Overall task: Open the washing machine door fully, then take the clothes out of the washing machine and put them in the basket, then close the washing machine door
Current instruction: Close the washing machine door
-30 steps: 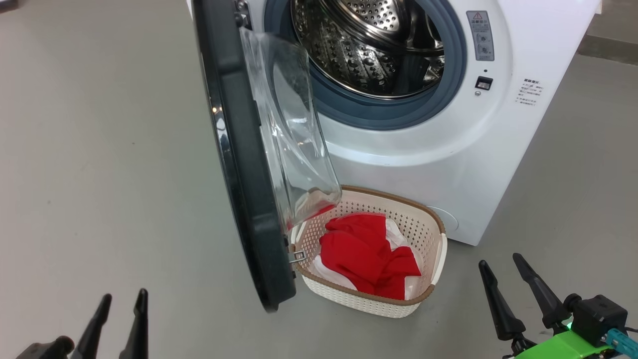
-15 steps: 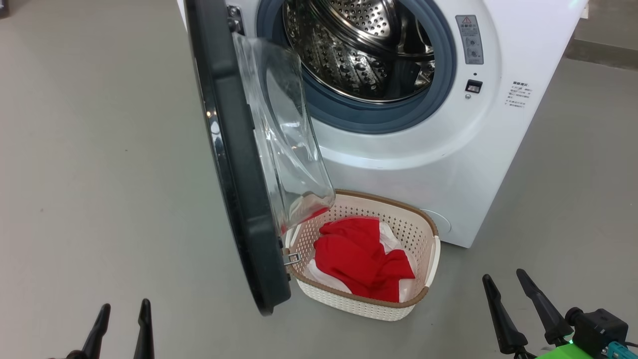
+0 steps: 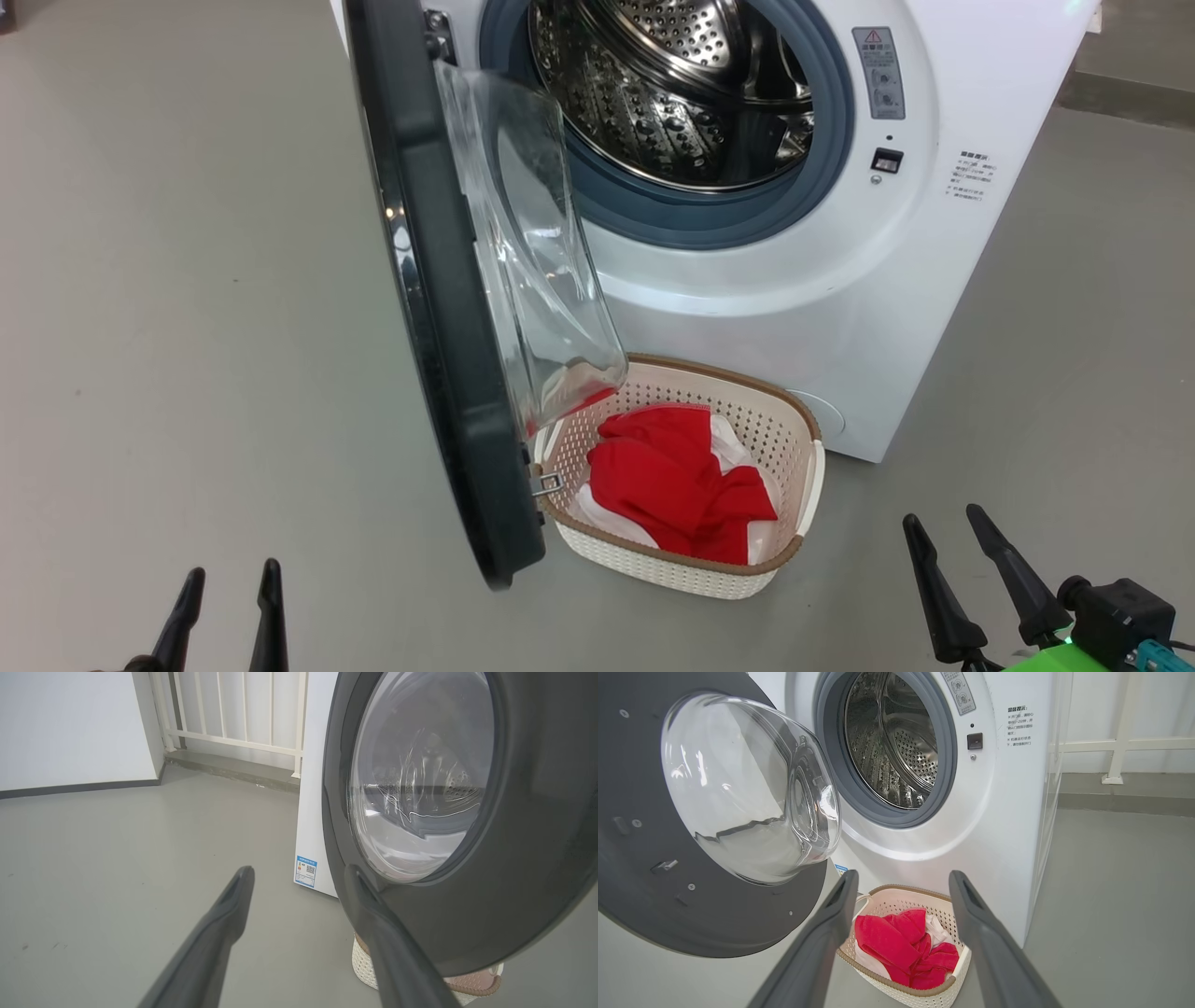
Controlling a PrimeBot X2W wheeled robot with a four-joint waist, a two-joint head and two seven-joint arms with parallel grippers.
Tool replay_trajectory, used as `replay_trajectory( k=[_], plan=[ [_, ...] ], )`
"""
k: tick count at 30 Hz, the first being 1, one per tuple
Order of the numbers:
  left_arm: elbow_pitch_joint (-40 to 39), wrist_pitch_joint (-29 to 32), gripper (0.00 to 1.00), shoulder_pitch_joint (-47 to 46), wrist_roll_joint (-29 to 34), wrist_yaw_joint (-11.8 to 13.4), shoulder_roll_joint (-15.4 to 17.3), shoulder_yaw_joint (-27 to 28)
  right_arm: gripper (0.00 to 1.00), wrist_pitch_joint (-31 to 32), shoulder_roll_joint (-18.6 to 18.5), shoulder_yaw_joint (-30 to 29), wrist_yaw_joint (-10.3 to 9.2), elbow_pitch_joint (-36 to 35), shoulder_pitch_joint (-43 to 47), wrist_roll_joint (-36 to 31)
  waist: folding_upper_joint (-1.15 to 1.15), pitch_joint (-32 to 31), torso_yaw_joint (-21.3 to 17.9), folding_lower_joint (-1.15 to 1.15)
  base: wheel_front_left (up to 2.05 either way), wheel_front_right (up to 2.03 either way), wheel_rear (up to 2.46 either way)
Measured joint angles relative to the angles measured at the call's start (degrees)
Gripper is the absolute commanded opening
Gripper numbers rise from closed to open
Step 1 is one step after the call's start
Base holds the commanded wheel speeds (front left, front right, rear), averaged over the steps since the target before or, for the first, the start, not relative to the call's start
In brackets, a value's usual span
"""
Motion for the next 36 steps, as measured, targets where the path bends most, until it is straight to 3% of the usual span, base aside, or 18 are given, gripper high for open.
replay_trajectory(
  k=[11, 12, 14, 15, 21, 29, 36],
  plan=[
    [-0.3, 0.0, 1.0, 0.0, -0.1, 0.0, -0.1, 0.1, 1.0, 0.0, 0.1, 0.0, 0.0, 0.0, 0.0, 0.0, 0.0, 0.2, 0.2, 0.0, 0.0, 0.0, 0.0],
    [-0.4, 0.0, 0.93, -0.1, -0.5, 0.0, -0.1, 0.1, 1.0, 0.0, 0.1, 0.0, 0.0, 0.0, 0.0, 0.0, 0.0, 0.3, 0.3, 0.0, 0.0, 0.0, 0.0],
    [-0.8, 0.0, 0.18, -0.3, -2.3, 0.0, -0.2, 0.1, 1.0, 0.0, 0.1, 0.0, 0.0, 0.0, 0.0, 0.0, 0.0, 0.4, 0.3, 0.0, 0.0, 0.0, 0.0],
    [-1.0, 0.0, 0.01, -0.3, -3.1, 0.0, -0.2, 0.0, 1.0, 0.0, 0.1, 0.0, 0.0, 0.0, 0.0, 0.0, 0.0, 0.4, 0.2, 0.0, 0.0, 0.0, 0.0],
    [-1.9, 0.0, 0.0, -2.1, -12.2, 0.0, 1.3, -3.3, 1.0, 0.0, 0.2, 0.1, 0.0, 0.1, -0.3, 0.0, 0.0, 0.8, 0.0, 0.0, 0.0, 0.0, 0.0],
    [-4.1, 0.0, 0.0, -4.3, -27.6, 0.0, 8.2, -14.5, 1.0, 0.0, 0.5, 0.3, 0.0, 0.3, -0.4, 0.0, 0.0, 1.4, -1.2, 0.0, 0.0, 0.0, 0.0],
    [-5.5, 0.0, 0.0, -5.9, -32.0, 0.0, 12.7, -22.3, 1.0, 0.0, 0.9, 0.4, 0.0, 0.2, -1.5, 0.0, 0.0, 2.6, -2.8, 0.0, 0.0, 0.0, 0.0]
  ],
)
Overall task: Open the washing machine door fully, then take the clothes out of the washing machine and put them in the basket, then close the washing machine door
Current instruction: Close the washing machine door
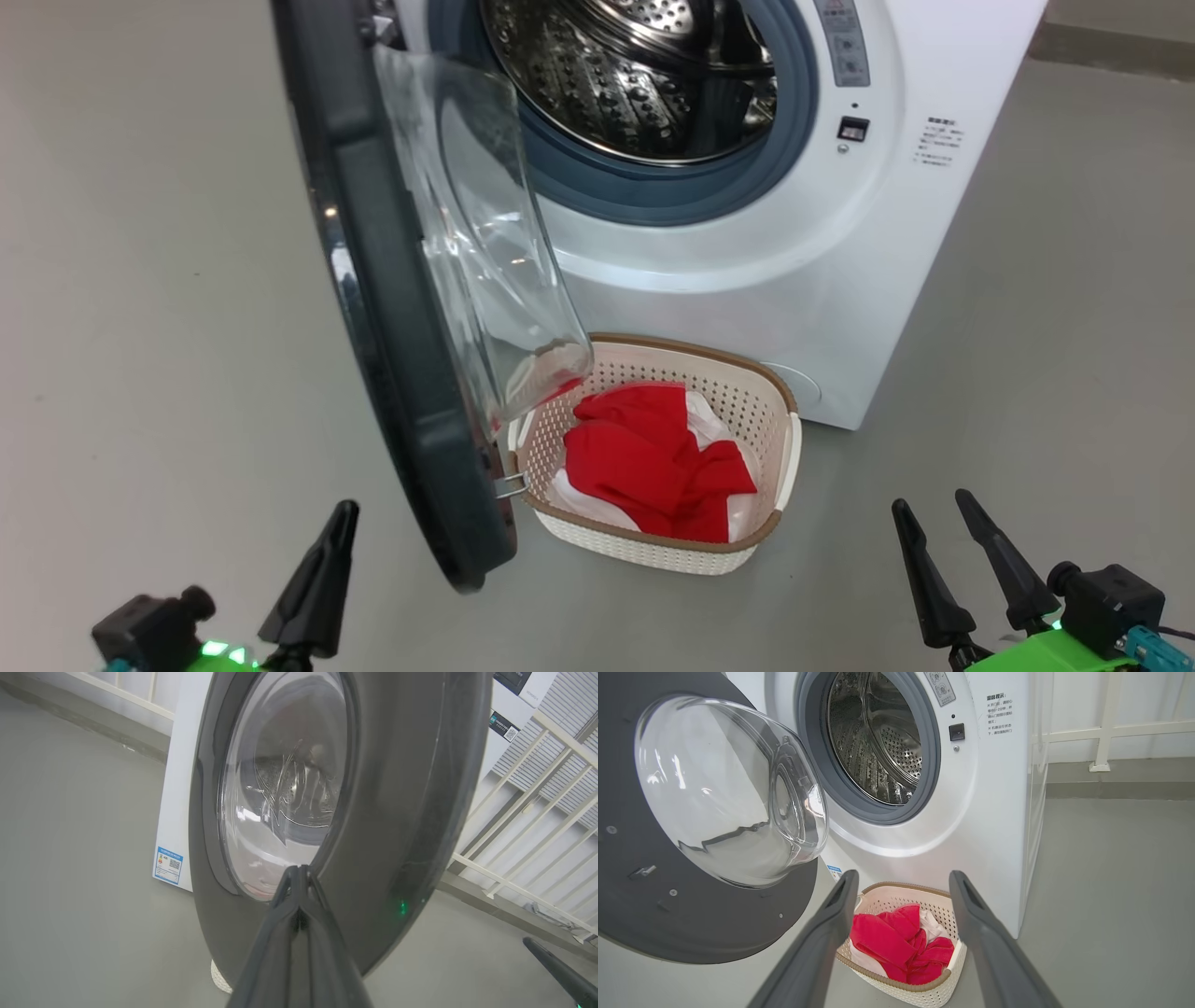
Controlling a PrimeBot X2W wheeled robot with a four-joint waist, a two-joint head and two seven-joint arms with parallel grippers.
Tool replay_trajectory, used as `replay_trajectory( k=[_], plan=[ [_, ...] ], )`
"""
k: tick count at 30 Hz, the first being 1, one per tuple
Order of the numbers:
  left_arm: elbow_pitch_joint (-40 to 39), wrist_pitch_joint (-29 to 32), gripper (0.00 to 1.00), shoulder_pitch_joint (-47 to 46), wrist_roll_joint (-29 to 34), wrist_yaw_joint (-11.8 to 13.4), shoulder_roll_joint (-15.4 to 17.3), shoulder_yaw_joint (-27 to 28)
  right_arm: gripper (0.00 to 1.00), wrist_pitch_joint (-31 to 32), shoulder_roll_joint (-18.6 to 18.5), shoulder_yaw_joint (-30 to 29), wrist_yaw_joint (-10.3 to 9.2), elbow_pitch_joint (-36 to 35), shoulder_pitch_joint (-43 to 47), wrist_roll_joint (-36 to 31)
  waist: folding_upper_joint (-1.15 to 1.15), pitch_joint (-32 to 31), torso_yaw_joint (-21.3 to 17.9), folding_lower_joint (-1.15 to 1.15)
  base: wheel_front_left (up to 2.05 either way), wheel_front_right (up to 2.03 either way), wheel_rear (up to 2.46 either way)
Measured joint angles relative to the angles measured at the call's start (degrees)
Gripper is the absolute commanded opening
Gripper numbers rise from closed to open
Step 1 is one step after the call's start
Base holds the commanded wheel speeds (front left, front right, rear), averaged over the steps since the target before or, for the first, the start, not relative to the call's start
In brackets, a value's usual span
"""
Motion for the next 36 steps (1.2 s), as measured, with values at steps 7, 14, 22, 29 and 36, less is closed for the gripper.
replay_trajectory(
  k=[7, 14, 22, 29, 36],
  plan=[
    [-0.1, 0.0, 0.0, -2.5, -1.4, 0.0, 1.4, -3.3, 1.0, 0.0, 0.0, 0.0, 0.0, 0.0, -0.3, 0.0, 0.0, 1.2, -2.0, 0.0, 0.0, 0.0, 0.0],
    [-1.1, -0.2, 0.0, -3.9, -2.2, 0.1, 2.6, -5.5, 1.0, 0.0, 0.0, 0.0, 0.0, -0.1, -1.4, 0.0, 0.0, 2.3, -4.4, 0.0, 0.0, 0.0, 0.0],
    [-1.6, -0.3, 0.0, -6.6, -2.3, 0.1, 2.7, -7.5, 1.0, 0.0, 0.4, -0.1, 0.0, -0.2, -2.7, 0.0, 0.0, 3.7, -7.4, 0.0, 0.0, 0.0, 0.0],
    [-1.1, -0.2, 0.0, -10.1, -2.3, 0.1, 2.4, -9.3, 1.0, 0.0, 0.9, -0.1, 0.0, -0.3, -3.6, 0.0, 0.0, 4.7, -10.2, 0.0, 0.0, 0.0, 0.0],
    [0.9, -0.2, 0.0, -16.2, -1.7, 0.1, 0.9, -10.3, 1.0, 0.0, 1.9, -0.2, 0.0, -0.4, -4.4, 0.0, 0.0, 6.3, -13.9, 0.0, 0.0, 0.0, 0.0]
  ],
)
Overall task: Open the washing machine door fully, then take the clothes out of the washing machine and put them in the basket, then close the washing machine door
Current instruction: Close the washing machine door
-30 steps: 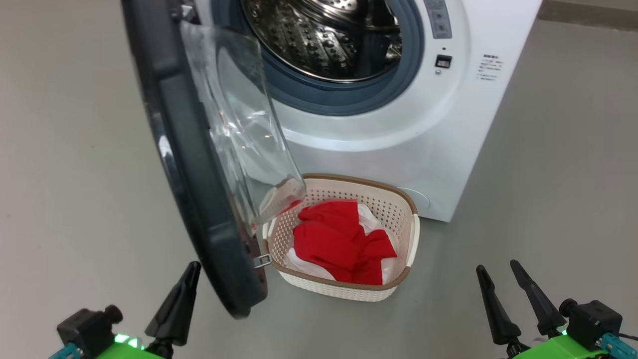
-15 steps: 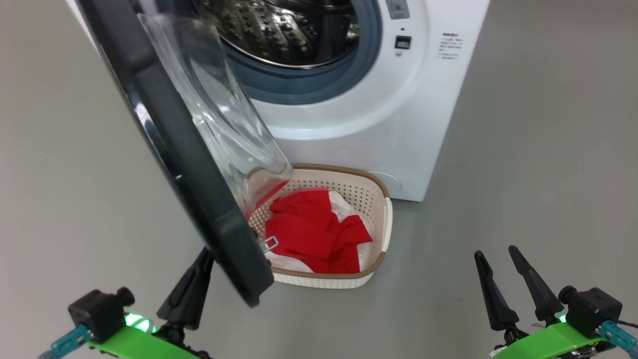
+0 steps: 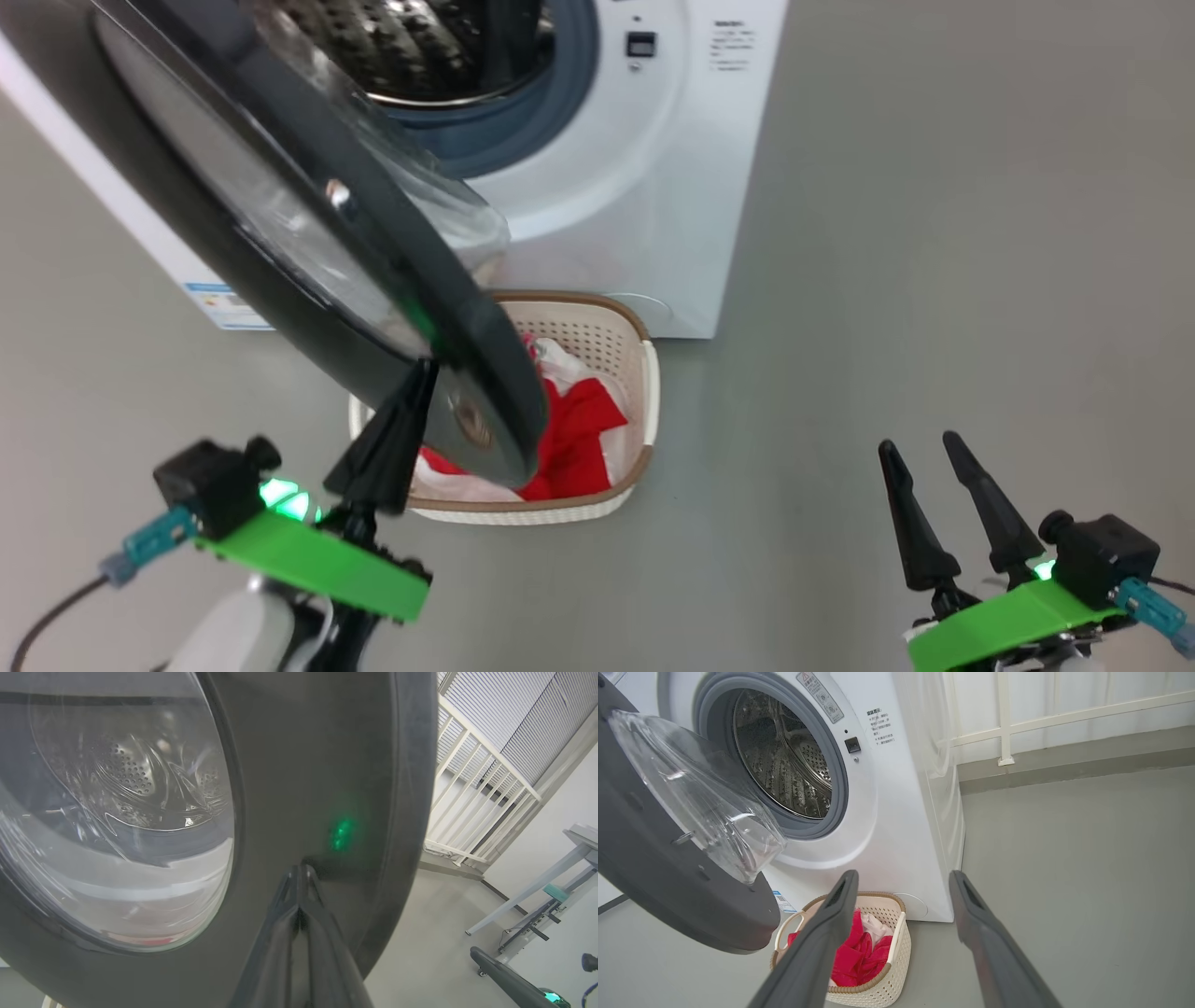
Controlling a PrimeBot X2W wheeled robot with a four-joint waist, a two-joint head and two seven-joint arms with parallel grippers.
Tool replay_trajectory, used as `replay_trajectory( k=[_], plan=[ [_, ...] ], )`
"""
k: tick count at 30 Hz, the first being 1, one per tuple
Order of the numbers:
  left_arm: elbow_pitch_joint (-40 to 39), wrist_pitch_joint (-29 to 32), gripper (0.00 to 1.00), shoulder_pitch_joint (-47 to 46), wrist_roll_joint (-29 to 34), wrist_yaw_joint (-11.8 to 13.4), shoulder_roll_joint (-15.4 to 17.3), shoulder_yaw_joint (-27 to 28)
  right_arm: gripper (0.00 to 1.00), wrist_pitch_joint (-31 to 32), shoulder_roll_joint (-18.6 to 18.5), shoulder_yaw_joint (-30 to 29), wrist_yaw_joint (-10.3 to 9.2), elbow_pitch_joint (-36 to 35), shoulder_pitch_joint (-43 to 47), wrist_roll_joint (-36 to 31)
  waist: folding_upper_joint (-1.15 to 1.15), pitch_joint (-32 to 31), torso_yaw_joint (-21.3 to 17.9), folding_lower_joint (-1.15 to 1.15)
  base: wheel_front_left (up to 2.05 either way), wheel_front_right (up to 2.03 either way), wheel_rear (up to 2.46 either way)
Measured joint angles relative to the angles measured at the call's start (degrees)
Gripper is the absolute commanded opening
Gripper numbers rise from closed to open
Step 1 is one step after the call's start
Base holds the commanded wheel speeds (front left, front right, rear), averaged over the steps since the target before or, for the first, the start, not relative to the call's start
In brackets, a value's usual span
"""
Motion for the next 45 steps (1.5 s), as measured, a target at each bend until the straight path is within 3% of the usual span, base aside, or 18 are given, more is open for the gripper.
replay_trajectory(
  k=[13, 26, 37, 43, 44, 45],
  plan=[
    [10.0, 0.0, 0.0, -14.0, 1.4, 0.0, -2.8, 2.3, 1.0, 0.0, 1.9, -0.5, 0.0, -0.4, -2.7, 0.0, 0.0, 3.7, -9.1, 0.0, 0.0, 0.0, 0.0],
    [17.4, 0.0, 0.0, -23.7, 1.3, 0.0, -2.2, 4.0, 1.0, 0.0, 2.6, -0.5, 0.0, -0.4, -3.6, 0.0, 0.0, 6.4, -16.8, 0.0, 0.0, 0.0, 0.0],
    [18.8, 0.0, 0.0, -24.9, 1.4, 0.0, -2.6, 4.5, 1.0, 0.0, 2.8, -1.1, 0.0, -0.4, -3.6, 0.0, 0.0, 6.5, -16.6, 0.0, 0.0, 0.0, 0.0],
    [18.7, 0.0, 0.0, -20.1, 3.1, 0.0, -3.2, 5.8, 1.0, 0.0, 2.8, -1.4, 0.0, -0.3, -3.6, 0.0, 0.0, 5.3, -14.9, 0.0, 0.0, 0.0, 0.0],
    [18.7, 0.0, 0.04, -18.8, 3.6, 0.0, -3.4, 6.3, 1.0, 0.0, 2.7, -1.4, 0.0, -0.2, -3.6, -0.1, 0.0, 5.1, -14.5, 0.0, 0.0, 0.0, 0.0],
    [18.7, 0.0, 0.17, -17.5, 4.0, 0.0, -3.7, 6.8, 1.0, 0.0, 2.7, -1.5, -0.01, -0.2, -3.5, -0.1, 0.0, 4.8, -14.1, 0.0, 0.0, 0.0, 0.0]
  ],
)
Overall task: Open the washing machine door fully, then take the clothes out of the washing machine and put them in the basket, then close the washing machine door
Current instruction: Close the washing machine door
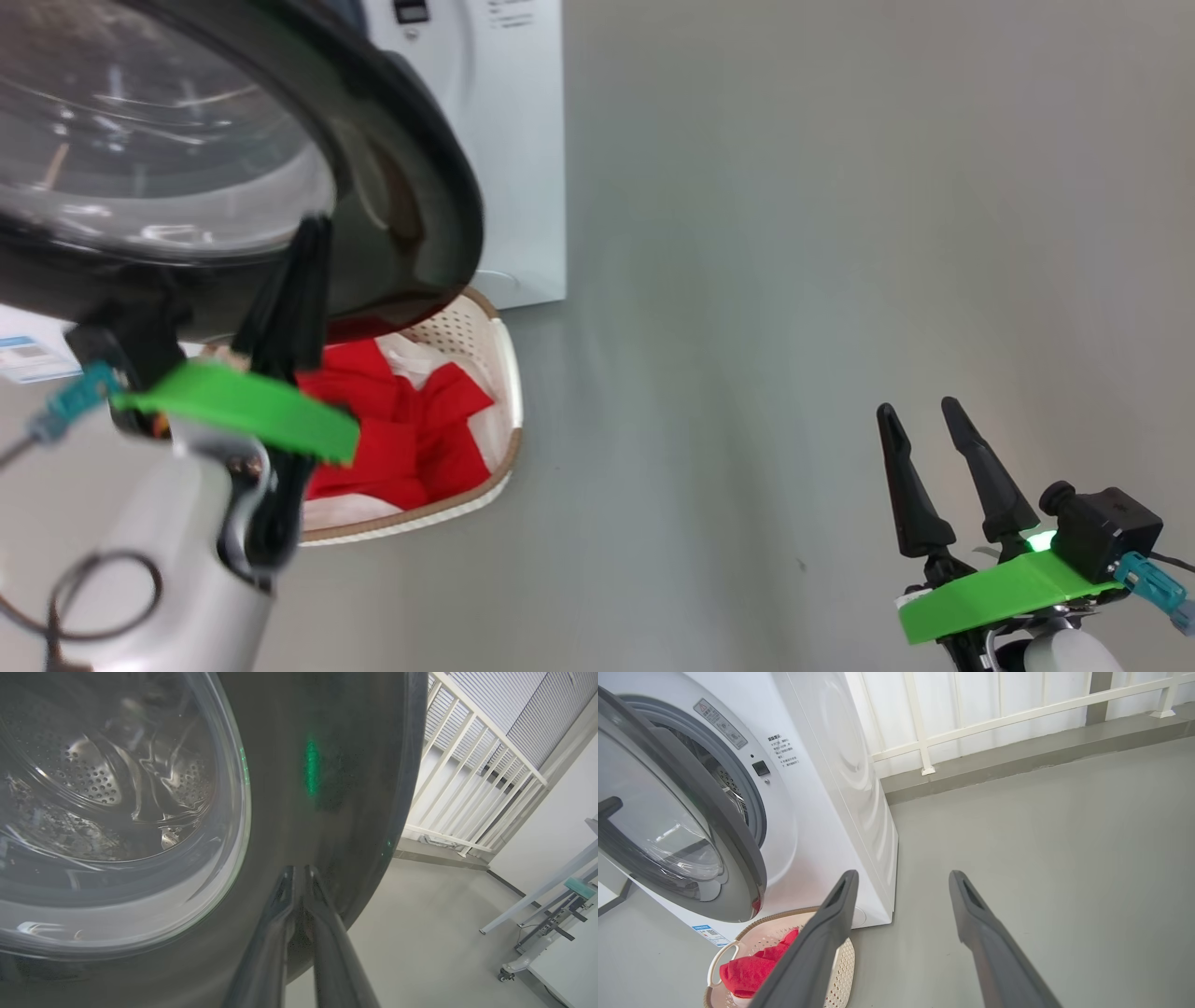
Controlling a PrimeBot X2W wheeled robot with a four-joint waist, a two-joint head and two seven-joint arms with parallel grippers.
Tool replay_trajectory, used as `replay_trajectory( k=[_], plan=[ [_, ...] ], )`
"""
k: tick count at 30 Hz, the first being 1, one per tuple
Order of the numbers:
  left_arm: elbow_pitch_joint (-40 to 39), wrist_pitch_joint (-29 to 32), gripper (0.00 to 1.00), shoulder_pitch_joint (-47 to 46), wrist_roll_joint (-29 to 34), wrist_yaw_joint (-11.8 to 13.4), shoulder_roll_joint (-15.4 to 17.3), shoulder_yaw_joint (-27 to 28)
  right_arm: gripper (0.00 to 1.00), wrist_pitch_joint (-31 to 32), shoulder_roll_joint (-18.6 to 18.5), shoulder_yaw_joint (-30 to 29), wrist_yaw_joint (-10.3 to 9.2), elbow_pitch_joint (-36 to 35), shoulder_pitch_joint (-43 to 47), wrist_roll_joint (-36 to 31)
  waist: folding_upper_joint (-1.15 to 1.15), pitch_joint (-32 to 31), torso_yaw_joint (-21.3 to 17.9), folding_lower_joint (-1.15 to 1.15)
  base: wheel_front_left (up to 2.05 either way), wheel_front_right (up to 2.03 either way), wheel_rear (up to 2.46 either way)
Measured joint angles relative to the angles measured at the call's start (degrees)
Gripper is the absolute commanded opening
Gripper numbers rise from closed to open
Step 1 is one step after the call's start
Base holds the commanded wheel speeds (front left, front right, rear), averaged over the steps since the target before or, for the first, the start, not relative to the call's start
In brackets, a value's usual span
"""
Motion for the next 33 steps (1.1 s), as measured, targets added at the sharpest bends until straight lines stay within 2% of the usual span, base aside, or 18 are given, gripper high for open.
replay_trajectory(
  k=[2, 5, 8, 9, 10, 11, 12, 22, 33],
  plan=[
    [-0.1, 0.0, 0.36, 2.6, 0.8, 0.0, -0.6, 1.0, 1.0, 0.0, -0.3, 0.0, 0.01, 0.1, 0.1, 0.0, 0.0, -0.5, 0.8, 0.0, 0.0, 0.0, 0.0],
    [-0.1, 0.0, 0.53, 6.4, 3.3, 0.0, -1.0, 2.5, 1.0, 0.0, -0.7, 0.0, 0.01, 0.1, 0.1, 0.0, 0.0, -1.2, 2.2, 0.0, 0.0, 0.0, 0.0],
    [-0.1, 0.0, 0.78, 9.9, 4.4, 0.0, -1.6, 4.0, 1.0, 0.0, -1.3, 0.0, 0.01, 0.1, 0.3, 0.0, 0.0, -2.0, 3.6, 0.0, 0.0, 0.0, 0.0],
    [-0.1, 0.0, 0.78, 11.0, 4.5, 0.0, -2.0, 4.5, 1.0, 0.0, -1.5, -0.1, 0.01, 0.2, 0.5, 0.0, 0.0, -2.3, 4.1, 0.0, 0.0, 0.0, 0.0],
    [-0.1, 0.0, 0.93, 12.0, 4.5, 0.0, -2.4, 4.8, 1.0, 0.0, -1.7, -0.1, 0.01, 0.2, 0.8, 0.0, 0.0, -2.6, 4.5, 0.0, 0.0, 0.0, 0.0],
    [-0.2, 0.0, 0.93, 13.1, 4.6, 0.0, -2.8, 5.4, 1.0, 0.0, -1.9, -0.2, 0.01, 0.3, 1.2, 0.0, 0.0, -2.9, 5.0, 0.0, 0.0, 0.0, 0.0],
    [-0.3, 0.0, 1.0, 14.1, 4.6, 0.0, -3.1, 5.9, 1.0, 0.0, -2.1, -0.3, 0.01, 0.4, 1.6, 0.0, 0.0, -3.2, 5.4, 0.0, 0.0, 0.0, 0.0],
    [-1.9, 0.0, 1.0, 23.2, 9.1, 0.0, -4.3, 10.1, 1.0, 0.0, -2.8, -0.7, 0.01, 0.4, 4.6, 0.0, 0.0, -6.5, 8.5, 0.0, 0.0, 0.0, 0.0],
    [-6.1, 0.0, 1.0, 29.0, 17.1, 0.0, -4.8, 16.7, 1.0, 0.0, -3.4, -2.9, 0.01, 0.1, 7.8, -0.4, 0.0, -7.7, 7.9, 0.0, 0.0, 0.0, 0.0]
  ],
)
